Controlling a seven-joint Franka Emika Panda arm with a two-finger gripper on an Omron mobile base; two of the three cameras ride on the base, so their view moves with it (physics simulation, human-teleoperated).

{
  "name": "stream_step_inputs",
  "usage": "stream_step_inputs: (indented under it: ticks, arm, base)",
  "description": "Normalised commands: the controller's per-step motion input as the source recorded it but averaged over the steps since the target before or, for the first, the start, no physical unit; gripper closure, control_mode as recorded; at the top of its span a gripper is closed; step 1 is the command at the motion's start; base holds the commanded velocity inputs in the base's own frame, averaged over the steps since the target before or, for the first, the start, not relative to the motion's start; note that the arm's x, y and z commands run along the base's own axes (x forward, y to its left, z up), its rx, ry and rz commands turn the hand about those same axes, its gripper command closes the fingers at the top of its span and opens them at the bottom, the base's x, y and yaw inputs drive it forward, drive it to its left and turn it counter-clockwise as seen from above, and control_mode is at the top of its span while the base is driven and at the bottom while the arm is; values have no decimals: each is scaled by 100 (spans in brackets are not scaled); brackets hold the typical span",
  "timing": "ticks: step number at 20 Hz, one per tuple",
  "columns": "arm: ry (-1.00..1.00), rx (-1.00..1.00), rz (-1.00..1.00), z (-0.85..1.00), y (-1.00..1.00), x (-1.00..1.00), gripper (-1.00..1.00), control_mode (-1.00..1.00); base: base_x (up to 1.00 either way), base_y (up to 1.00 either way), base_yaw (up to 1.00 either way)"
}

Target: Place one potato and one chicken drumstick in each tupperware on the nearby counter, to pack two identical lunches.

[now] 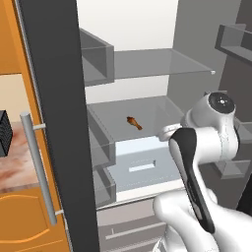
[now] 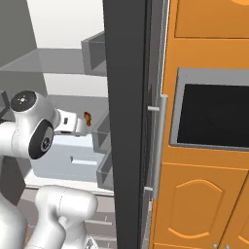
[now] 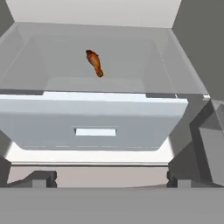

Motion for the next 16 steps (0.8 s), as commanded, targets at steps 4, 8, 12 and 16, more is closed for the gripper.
stream_step_inputs:
  ticks: [4,8,12,16]
  arm:
    - [0,5,5,-54,11,60,-100,-100]
    - [0,3,1,-37,21,79,-100,-100]
    - [0,0,0,-21,26,85,-100,-100]
    - [3,0,0,-9,21,83,-100,-100]
  base:
    - [0,0,0]
    - [0,0,0]
    - [0,0,0]
    - [0,0,0]
